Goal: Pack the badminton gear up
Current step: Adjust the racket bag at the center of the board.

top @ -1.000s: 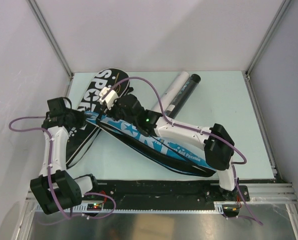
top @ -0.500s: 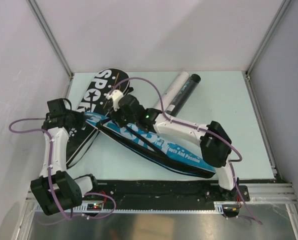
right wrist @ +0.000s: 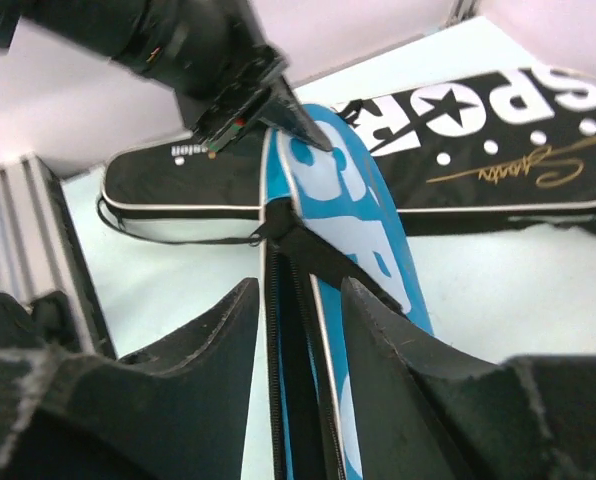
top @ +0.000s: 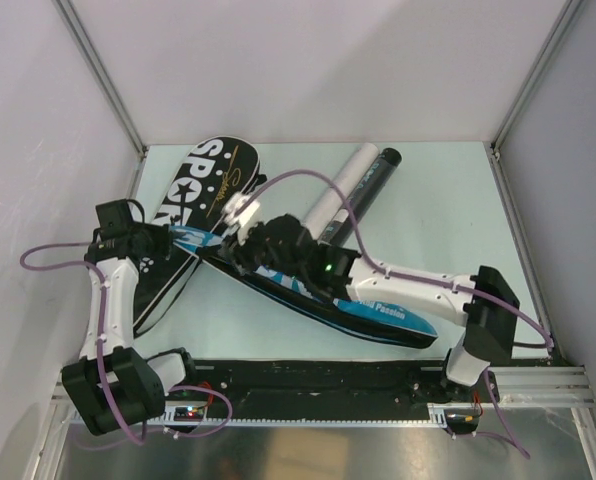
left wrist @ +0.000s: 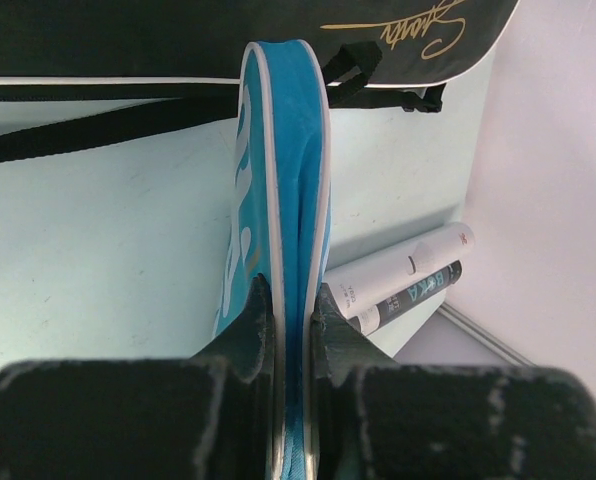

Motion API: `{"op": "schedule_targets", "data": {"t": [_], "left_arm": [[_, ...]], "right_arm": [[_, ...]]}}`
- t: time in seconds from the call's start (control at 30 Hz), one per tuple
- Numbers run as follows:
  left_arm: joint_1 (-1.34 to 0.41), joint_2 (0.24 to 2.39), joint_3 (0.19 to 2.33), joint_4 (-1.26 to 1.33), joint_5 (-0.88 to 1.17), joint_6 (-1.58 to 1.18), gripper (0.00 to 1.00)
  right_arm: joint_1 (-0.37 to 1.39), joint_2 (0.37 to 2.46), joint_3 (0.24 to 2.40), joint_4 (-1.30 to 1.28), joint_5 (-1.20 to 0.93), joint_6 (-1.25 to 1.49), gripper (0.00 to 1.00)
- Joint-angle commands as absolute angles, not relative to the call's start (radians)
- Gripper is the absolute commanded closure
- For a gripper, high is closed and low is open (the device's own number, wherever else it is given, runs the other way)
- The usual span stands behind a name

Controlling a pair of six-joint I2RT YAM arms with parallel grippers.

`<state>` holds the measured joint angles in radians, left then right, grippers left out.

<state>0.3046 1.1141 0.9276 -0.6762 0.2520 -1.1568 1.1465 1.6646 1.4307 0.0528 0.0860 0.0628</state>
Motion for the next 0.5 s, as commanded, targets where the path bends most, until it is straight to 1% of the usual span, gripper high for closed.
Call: {"op": "schedule_targets", "data": {"t": [0.0,0.07,0.17,0.27,0.37,0.47], "left_arm": [[0.310,1.075,0.918,-0.719,0.289,-1.246,1.00],[0.314,1.068,0.918,-0.719,0.285,-1.248,1.00],[0.319,1.068,0.923,-0.720,0.293,-1.243,1.00],[0.319,1.078,0.923,-0.720,0.321,-1.244,1.00],[0.320,1.081,0.923,-0.720,0.337,-1.243,1.00],[0.319,1.075,0.928,-0.721,0.335,-1.244,1.00]], "right_arm": [[1.218,1.727,1.457,0.152,0.249,-0.259,0.56],[1.232,1.747,1.467,0.189,0.250,-0.333,0.56],[1.258,1.763,1.373,0.356,0.261,-0.523,0.56],[1.263,1.781,1.250,0.619,0.225,-0.783,0.58],[1.252,1.815,1.133,0.857,0.118,-1.038,0.60],[1.257,1.867,1.085,1.070,0.036,-1.240,0.59]]}}
